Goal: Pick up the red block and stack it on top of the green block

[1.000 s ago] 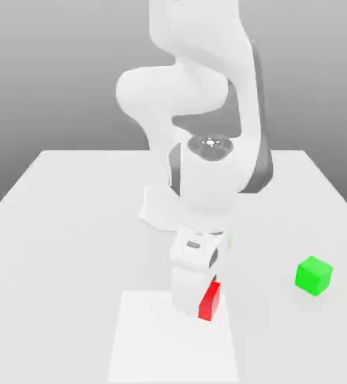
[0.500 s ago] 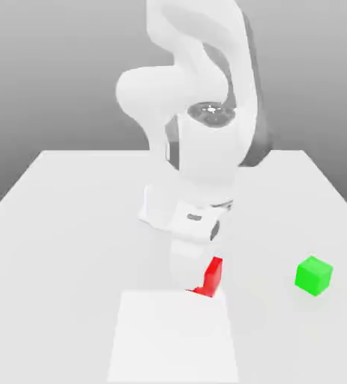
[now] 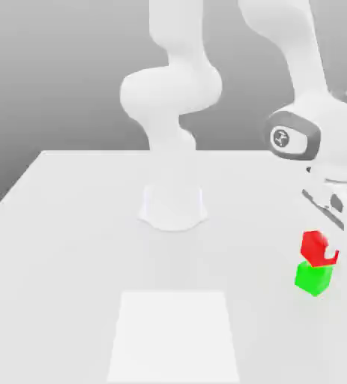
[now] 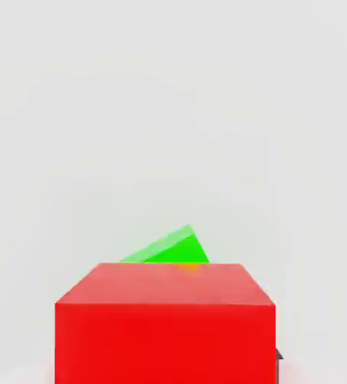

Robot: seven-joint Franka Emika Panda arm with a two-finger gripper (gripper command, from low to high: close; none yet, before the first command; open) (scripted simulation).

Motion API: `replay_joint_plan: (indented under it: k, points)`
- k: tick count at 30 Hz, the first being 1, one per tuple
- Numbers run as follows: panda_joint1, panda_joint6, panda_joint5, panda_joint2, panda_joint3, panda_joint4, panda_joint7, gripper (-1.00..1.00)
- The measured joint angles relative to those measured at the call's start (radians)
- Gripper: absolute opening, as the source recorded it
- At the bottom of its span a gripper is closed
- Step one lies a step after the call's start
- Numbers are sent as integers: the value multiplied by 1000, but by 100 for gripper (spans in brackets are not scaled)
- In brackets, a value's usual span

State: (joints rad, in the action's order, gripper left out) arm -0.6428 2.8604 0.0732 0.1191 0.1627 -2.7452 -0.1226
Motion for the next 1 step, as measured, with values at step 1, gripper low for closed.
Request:
replay_joint_plan:
  k: [1]
  points:
    - [0,0,0,0,0,0,0,100]
